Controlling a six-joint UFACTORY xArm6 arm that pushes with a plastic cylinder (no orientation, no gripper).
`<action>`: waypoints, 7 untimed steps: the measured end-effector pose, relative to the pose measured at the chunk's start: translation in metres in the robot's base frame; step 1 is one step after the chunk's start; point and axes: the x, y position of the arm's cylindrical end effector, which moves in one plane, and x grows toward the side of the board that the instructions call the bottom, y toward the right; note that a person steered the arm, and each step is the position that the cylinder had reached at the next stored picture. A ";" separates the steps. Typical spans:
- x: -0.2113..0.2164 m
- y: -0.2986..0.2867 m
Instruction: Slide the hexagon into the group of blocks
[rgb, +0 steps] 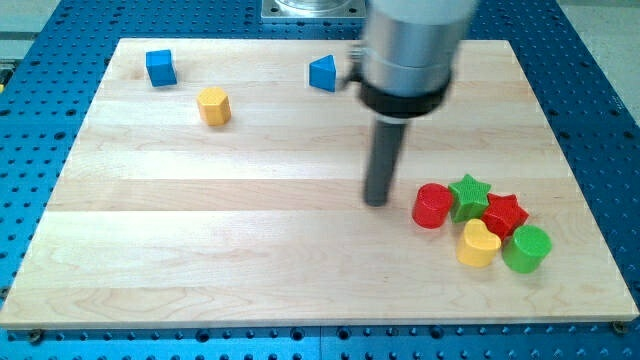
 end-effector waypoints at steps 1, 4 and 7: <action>-0.028 -0.102; -0.043 -0.326; -0.125 -0.339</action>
